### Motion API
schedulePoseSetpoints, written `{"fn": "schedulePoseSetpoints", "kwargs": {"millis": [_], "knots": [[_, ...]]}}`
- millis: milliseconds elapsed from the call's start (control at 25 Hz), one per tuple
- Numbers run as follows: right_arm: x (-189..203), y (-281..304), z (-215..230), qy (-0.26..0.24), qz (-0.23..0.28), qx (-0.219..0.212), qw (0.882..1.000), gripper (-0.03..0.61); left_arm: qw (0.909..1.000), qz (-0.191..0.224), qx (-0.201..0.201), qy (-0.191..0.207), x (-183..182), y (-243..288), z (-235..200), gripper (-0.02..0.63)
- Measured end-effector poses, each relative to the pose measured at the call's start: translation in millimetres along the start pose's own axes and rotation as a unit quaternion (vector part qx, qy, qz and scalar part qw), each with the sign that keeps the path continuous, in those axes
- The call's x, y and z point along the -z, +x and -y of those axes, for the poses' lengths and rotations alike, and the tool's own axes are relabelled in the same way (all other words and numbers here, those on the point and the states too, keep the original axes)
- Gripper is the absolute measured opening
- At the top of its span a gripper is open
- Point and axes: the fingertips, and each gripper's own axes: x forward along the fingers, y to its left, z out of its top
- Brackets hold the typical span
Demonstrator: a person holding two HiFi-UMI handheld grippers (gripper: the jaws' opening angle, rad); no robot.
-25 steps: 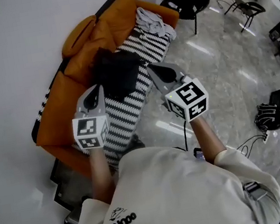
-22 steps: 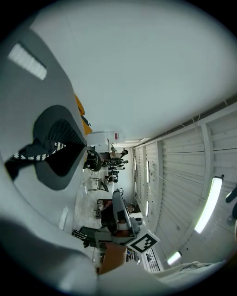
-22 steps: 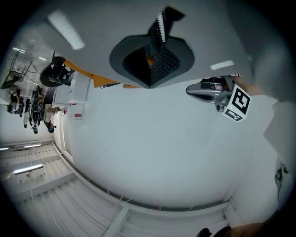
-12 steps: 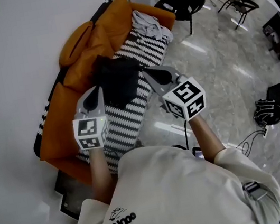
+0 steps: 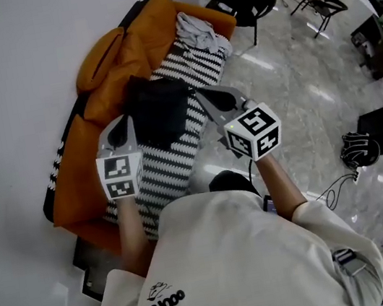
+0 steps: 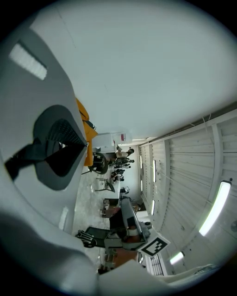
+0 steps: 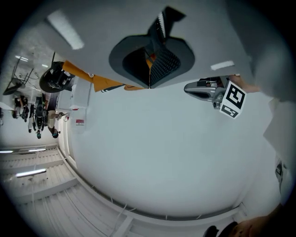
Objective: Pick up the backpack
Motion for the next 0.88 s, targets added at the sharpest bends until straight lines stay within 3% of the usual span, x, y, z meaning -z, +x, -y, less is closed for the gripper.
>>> {"fn": "schedulePoseSetpoints", "kwargs": {"millis": [120,240,480,600,720,880], "knots": [[-1,8,7,0.023,0.010,0.000,1.000,0.014,0.9987,0.035,-0.031,-0.021,-7,-3,-16,0.009],[4,21,16,0.046,0.005,0.000,0.999,0.015,0.9979,0.050,-0.031,-0.025,-9,1,-20,0.020],[19,64,15,0.044,-0.036,-0.046,0.997,0.032,0.9994,0.007,-0.032,-0.004,7,22,-26,0.009],[25,89,21,0.031,-0.053,-0.066,0.996,0.061,0.9978,0.003,-0.067,-0.002,8,32,-38,0.009],[30,119,32,0.023,-0.071,-0.085,0.994,0.086,0.9935,0.005,-0.111,0.026,5,42,-54,0.008],[39,164,46,0.015,-0.102,-0.110,0.989,0.106,0.9924,-0.040,-0.112,0.032,20,70,-68,0.011]]}}
